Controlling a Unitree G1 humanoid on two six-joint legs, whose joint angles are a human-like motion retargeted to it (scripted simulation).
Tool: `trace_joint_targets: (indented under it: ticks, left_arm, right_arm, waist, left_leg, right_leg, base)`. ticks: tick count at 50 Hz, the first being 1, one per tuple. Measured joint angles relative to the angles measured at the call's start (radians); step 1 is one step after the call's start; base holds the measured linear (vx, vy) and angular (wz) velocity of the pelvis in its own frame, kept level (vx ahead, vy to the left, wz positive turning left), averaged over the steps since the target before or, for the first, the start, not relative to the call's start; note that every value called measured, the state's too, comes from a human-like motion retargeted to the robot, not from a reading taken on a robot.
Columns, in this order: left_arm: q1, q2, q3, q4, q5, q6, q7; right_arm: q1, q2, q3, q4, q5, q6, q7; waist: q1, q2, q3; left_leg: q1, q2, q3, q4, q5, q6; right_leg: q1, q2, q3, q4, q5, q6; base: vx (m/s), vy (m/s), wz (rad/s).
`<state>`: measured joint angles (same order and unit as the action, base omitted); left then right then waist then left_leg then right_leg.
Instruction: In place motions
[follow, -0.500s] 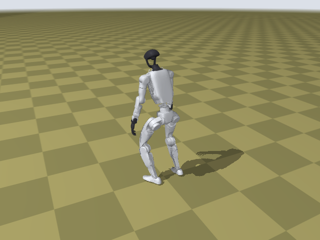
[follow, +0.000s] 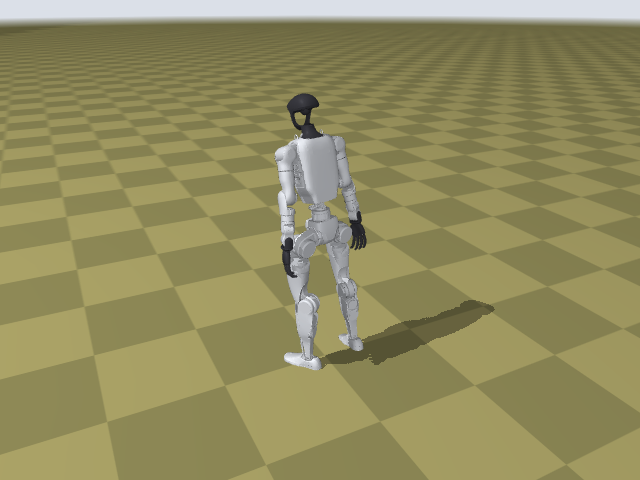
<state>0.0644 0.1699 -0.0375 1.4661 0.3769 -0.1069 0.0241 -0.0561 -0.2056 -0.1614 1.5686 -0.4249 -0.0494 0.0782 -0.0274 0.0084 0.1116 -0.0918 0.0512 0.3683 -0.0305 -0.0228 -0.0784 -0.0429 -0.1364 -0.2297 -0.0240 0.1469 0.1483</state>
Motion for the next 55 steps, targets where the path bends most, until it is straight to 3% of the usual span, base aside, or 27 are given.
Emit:
trace_joint_targets:
  ticks: [3, 7, 10, 13, 23, 32, 38, 45, 50, 55]
  left_arm:
    - [0.035, -0.016, 0.018, 0.088, 0.032, 0.051, 0.025]
    - [0.034, -0.031, 0.045, 0.147, -0.019, 0.099, 0.056]
    - [0.073, -0.032, 0.057, 0.113, -0.033, 0.069, 0.022]
    - [0.101, -0.037, 0.074, 0.073, -0.001, 0.066, 0.025]
    - [-0.046, -0.006, 0.044, 0.074, -0.034, 0.074, 0.008]
    - [-0.293, 0.061, -0.023, -0.051, -0.055, 0.043, -0.075]
    - [-0.397, 0.098, -0.040, -0.088, -0.008, 0.022, -0.069]
    - [-0.340, 0.089, -0.009, -0.088, -0.001, -0.002, -0.015]
    - [-0.198, 0.056, 0.027, -0.116, -0.033, 0.009, -0.018]
    - [-0.013, 0.018, 0.064, -0.107, -0.078, -0.035, 0.011]
  right_arm:
    - [0.056, -0.009, -0.083, 0.120, -0.020, 0.054, 0.018]
    - [0.125, -0.012, -0.113, 0.131, 0.094, 0.143, 0.102]
    - [0.154, -0.016, -0.116, 0.131, 0.141, 0.155, 0.131]
    - [0.151, -0.011, -0.131, 0.131, 0.114, 0.128, 0.100]
    - [-0.061, 0.002, -0.012, 0.081, 0.105, 0.036, 0.067]
    - [-0.343, -0.010, 0.102, -0.031, 0.128, 0.013, 0.054]
    - [-0.427, -0.043, 0.124, -0.110, 0.061, 0.005, 0.074]
    - [-0.365, -0.023, 0.097, -0.117, 0.054, 0.007, 0.043]
    - [-0.215, -0.005, 0.046, -0.131, 0.098, -0.014, 0.031]
    - [-0.094, -0.018, 0.001, -0.002, 0.128, -0.038, -0.006]
  waist:
    - [-0.001, 0.001, -0.068]
    - [0.029, -0.006, -0.003]
    - [0.032, -0.007, -0.019]
    - [0.029, -0.007, -0.053]
    - [0.014, -0.015, -0.017]
    - [0.053, 0.005, 0.066]
    - [0.070, 0.020, 0.102]
    - [0.068, 0.011, 0.096]
    - [0.068, -0.013, 0.059]
    - [0.017, -0.023, -0.014]
  left_leg:
    - [-0.055, -0.011, -0.065, 0.026, -0.010, 0.009]
    - [-0.009, -0.011, -0.055, 0.034, -0.016, 0.022]
    - [0.002, -0.006, -0.057, 0.033, -0.020, 0.020]
    - [-0.005, -0.007, -0.058, 0.034, -0.023, 0.026]
    - [-0.014, 0.023, -0.031, 0.149, -0.096, 0.069]
    - [-0.292, 0.164, -0.078, 0.714, -0.368, 0.159]
    - [-0.393, 0.205, -0.119, 0.952, -0.434, 0.198]
    - [-0.305, 0.171, -0.089, 0.795, -0.382, 0.176]
    - [-0.169, 0.091, -0.047, 0.454, -0.231, 0.120]
    - [-0.033, 0.027, -0.022, 0.113, -0.072, 0.039]
  right_leg:
    - [-0.038, -0.011, -0.002, 0.022, -0.018, -0.007]
    - [0.003, -0.009, -0.009, 0.030, -0.019, -0.013]
    - [0.014, -0.010, -0.003, 0.024, -0.020, -0.008]
    - [0.004, -0.004, -0.001, 0.027, -0.023, -0.012]
    - [-0.008, -0.009, -0.005, 0.110, -0.069, -0.026]
    - [-0.270, -0.001, 0.090, 0.591, -0.272, -0.071]
    - [-0.364, 0.011, 0.118, 0.804, -0.365, -0.091]
    - [-0.286, 0.010, 0.128, 0.655, -0.292, -0.083]
    - [-0.160, 0.000, 0.114, 0.346, -0.150, -0.054]
    - [-0.046, -0.021, 0.034, 0.086, -0.054, -0.002]
  base:
    - [0.19, 0.03, 0.43]
    - [-0.09, -0.01, -0.12]
    - [0.09, 0.01, -0.04]
    - [0.12, 0.00, 0.00]
    - [-0.04, -0.01, -0.10]
    - [-0.16, 0.03, -0.26]
    - [-0.01, 0.01, -0.04]
    - [0.07, -0.01, -0.08]
    - [0.07, -0.02, -0.02]
    - [0.07, -0.03, 0.41]
